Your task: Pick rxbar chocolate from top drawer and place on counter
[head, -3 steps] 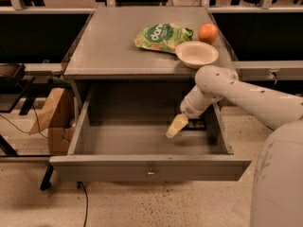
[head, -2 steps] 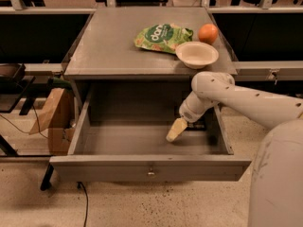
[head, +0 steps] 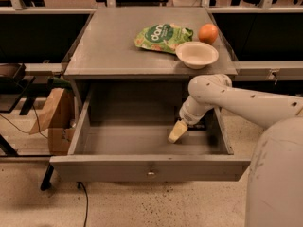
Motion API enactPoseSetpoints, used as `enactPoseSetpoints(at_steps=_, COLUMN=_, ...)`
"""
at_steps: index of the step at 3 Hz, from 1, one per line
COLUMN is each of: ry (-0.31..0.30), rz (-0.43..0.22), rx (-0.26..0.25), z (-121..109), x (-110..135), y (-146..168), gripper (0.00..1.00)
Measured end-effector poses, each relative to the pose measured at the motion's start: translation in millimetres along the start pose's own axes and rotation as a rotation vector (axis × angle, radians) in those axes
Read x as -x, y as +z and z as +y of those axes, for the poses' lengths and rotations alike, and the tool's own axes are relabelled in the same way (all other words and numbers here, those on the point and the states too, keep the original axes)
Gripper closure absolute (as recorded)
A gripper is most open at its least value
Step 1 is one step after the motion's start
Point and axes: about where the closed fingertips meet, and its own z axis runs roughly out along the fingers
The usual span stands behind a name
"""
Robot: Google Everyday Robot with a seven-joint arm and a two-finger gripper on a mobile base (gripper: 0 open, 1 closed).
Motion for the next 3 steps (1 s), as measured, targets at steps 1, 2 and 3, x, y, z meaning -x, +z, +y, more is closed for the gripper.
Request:
enactPoseSetpoints(at_steps=1, ry=0.000, rz=0.000, rx=0.000, z=-0.9, x=2.9, y=-9.1, gripper=0.69)
enactPoseSetpoints(at_steps=2, ry=0.000, rz=0.000, rx=-0.001, z=-1.2, x=5.3, y=-16.6, gripper=0.92)
enactPoseSetpoints(at_steps=3, ry=-0.038, rz=0.010, rx=-0.077, z=-2.0, x=1.5, y=-22.5, gripper=1.00)
